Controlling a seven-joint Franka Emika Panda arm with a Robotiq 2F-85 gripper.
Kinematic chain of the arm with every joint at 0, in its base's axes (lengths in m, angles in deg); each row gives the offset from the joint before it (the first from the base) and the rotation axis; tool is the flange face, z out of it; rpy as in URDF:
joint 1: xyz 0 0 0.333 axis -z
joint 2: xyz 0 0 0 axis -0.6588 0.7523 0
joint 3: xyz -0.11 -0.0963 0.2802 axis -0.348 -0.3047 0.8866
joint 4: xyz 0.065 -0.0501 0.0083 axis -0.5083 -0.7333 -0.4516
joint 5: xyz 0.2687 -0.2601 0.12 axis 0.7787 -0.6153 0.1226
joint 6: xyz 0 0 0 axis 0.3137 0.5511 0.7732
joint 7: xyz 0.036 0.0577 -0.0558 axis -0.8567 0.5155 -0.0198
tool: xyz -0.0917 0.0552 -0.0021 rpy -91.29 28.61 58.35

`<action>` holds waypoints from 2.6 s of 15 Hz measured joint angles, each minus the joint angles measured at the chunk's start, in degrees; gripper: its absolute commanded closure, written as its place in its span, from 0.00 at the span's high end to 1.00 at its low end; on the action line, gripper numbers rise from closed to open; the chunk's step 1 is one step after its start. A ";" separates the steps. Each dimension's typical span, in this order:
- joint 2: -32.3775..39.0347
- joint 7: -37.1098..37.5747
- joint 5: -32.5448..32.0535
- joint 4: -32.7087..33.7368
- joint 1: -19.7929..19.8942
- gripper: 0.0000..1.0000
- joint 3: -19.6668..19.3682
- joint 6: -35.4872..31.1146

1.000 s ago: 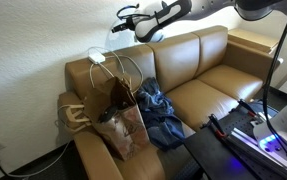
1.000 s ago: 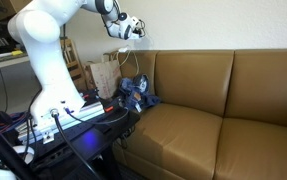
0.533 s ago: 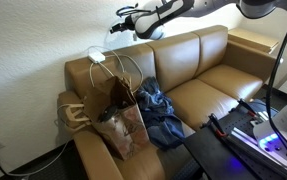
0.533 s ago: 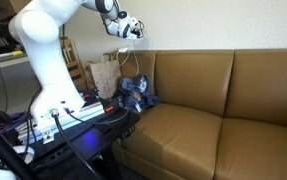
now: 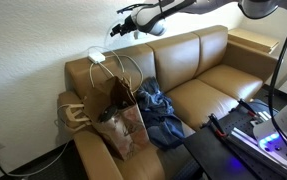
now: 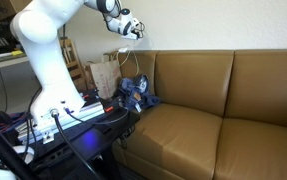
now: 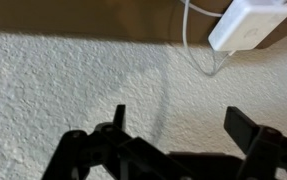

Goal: Move the cable to right

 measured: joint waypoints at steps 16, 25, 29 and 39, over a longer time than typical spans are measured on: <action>-0.79 -1.24 4.56 3.88 1.48 1.00 2.54 22.57; -2.00 -5.35 10.59 9.29 -1.44 1.00 -2.56 43.69; -2.01 -14.21 10.28 12.04 -2.91 1.00 -4.96 49.23; -0.08 -20.39 9.60 12.32 -5.29 1.00 -8.10 46.56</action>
